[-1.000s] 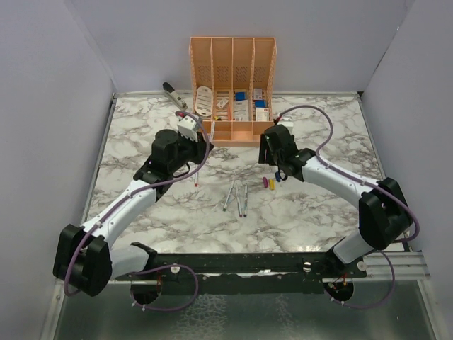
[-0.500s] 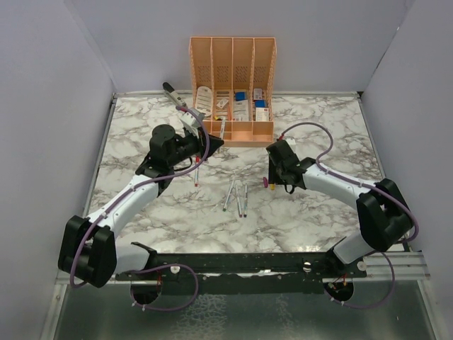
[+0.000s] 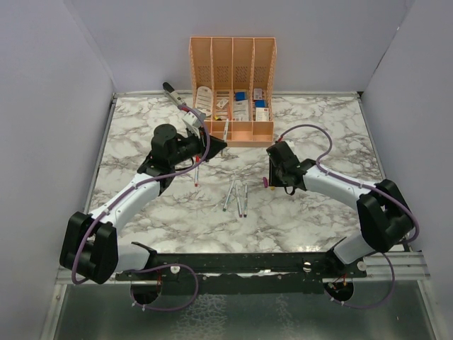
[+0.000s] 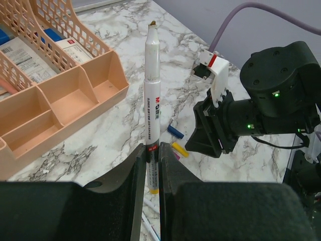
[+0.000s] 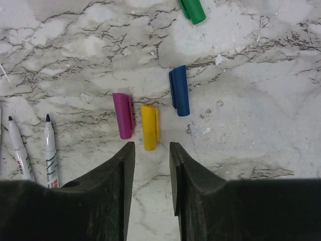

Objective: Insert the pens into the pen caps

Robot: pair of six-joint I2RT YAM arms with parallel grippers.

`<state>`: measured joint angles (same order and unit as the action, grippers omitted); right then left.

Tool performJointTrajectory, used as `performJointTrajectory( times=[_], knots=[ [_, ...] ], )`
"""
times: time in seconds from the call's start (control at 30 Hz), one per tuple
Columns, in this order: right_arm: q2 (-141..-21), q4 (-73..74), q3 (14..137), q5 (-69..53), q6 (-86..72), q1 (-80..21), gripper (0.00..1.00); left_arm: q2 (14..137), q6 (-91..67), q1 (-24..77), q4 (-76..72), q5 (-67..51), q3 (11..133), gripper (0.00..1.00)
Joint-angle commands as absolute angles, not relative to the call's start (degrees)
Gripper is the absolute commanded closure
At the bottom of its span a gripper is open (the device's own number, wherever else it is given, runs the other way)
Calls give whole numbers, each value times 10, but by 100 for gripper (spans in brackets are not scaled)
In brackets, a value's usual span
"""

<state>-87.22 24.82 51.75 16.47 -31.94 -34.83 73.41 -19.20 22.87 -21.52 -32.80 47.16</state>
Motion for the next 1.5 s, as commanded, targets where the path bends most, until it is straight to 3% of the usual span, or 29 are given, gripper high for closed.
performJointTrajectory(
  times=[0.0, 0.6, 1.47],
  knots=[
    [-891, 228, 528, 154, -325, -352, 66, 716, -190, 225, -237, -338, 477, 100],
    [-949, 219, 556, 151, -328, -352, 65, 713, -175, 225, -237, -343, 472, 100],
    [-926, 219, 548, 187, -351, -352, 68, 721, -185, 221, -238, -346, 461, 100]
  ],
)
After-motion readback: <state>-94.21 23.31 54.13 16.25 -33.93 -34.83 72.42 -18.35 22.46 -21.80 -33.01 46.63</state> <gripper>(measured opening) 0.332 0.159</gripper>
